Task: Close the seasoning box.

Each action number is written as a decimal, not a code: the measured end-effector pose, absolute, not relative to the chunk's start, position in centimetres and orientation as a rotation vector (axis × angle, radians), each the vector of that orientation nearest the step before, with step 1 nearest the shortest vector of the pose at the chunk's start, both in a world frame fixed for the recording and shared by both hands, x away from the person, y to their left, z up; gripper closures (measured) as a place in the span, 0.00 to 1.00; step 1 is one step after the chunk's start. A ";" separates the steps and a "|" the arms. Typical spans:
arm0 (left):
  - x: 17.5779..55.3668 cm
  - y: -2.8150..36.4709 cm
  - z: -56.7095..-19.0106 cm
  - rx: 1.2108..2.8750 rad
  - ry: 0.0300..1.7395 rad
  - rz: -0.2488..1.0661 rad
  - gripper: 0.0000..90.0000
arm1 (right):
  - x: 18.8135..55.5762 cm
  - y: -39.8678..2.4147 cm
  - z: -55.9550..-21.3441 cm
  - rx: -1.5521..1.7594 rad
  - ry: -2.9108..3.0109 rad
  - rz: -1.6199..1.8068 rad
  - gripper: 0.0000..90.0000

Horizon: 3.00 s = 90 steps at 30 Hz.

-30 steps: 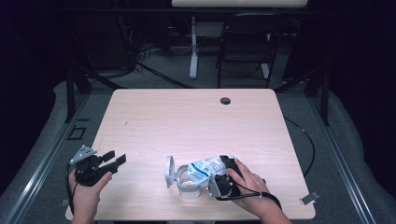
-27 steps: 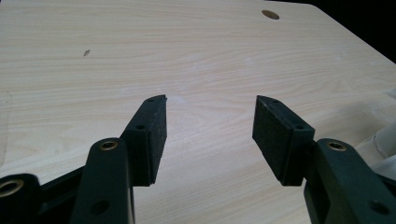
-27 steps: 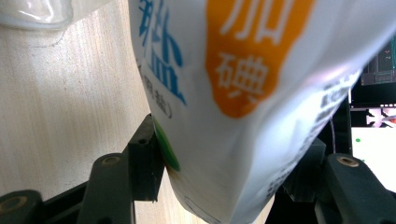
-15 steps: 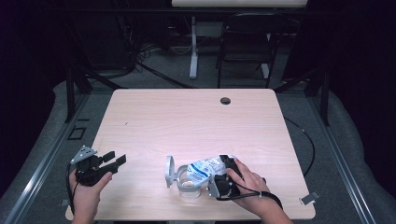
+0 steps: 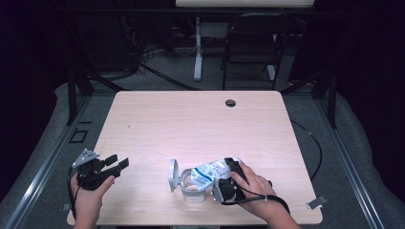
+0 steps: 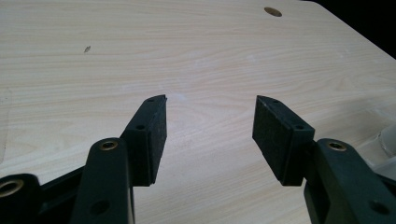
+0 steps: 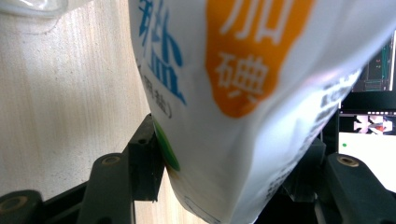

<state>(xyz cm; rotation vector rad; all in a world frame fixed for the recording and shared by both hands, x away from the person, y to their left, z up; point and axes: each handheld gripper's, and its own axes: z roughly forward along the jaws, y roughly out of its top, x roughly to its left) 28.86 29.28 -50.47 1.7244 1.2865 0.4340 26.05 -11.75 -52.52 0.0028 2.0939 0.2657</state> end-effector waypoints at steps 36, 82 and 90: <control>28.9 29.4 -50.5 1.716 1.291 0.437 0.51 | 25.9 -11.5 -52.0 -0.078 2.059 0.178 0.47; 28.9 29.6 -50.7 1.705 1.304 0.430 0.51 | 25.6 -11.0 -51.2 -0.167 2.019 0.078 0.48; 29.0 29.6 -50.8 1.704 1.306 0.431 0.51 | 25.8 -10.9 -51.2 -0.179 2.003 0.081 0.48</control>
